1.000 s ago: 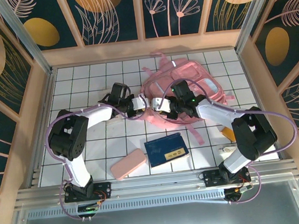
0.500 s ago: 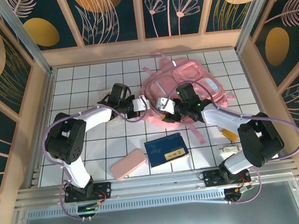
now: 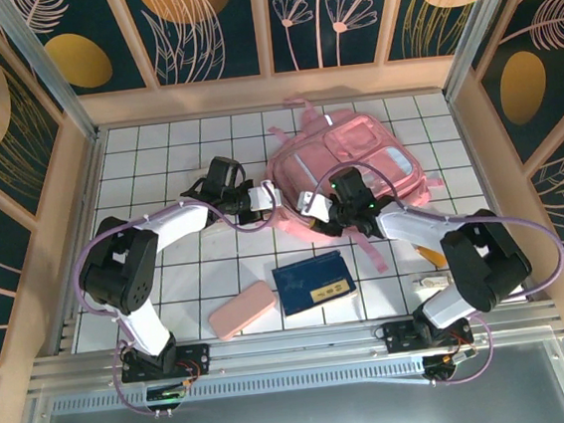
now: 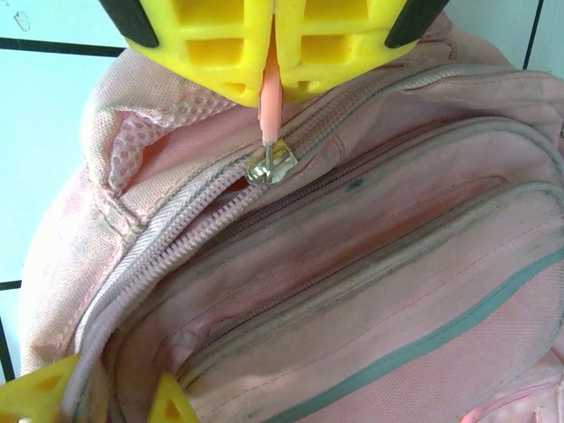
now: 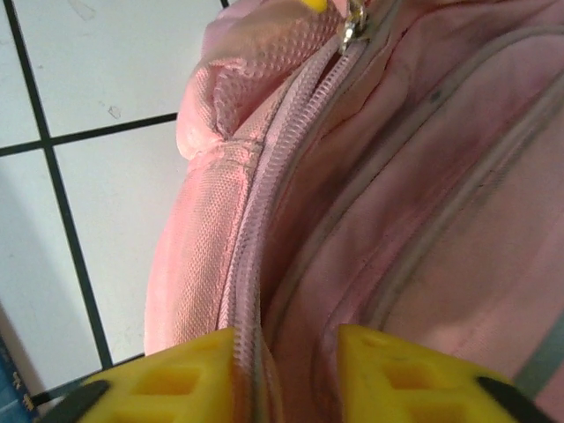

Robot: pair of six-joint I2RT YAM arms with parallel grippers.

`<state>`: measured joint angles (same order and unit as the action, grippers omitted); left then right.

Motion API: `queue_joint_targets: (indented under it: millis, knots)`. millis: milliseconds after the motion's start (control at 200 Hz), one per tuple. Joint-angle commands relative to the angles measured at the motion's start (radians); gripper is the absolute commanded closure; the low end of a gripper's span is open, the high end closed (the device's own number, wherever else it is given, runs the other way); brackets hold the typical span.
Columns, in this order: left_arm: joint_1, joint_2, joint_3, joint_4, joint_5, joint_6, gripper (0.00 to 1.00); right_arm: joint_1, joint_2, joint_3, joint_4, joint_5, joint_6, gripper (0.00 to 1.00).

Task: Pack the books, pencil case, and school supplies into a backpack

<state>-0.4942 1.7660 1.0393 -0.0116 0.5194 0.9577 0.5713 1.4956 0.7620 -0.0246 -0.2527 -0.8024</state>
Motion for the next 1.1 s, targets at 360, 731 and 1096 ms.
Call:
queue_joint_targets:
  millis: [360,731,1096]
  knots:
    - [0.073,-0.104,-0.059,0.095,-0.029,-0.092,1.0,-0.017,-0.161,0.006,0.129,0.137,-0.173,1.0]
    - [0.163,-0.028,0.037,0.087,-0.121,-0.21,1.0,-0.03,-0.356,0.117,-0.171,0.034,-0.609,1.0]
    - [0.165,-0.019,0.049,0.165,0.014,-0.349,1.0,-0.12,-0.537,-0.046,-0.11,0.047,-0.304,0.63]
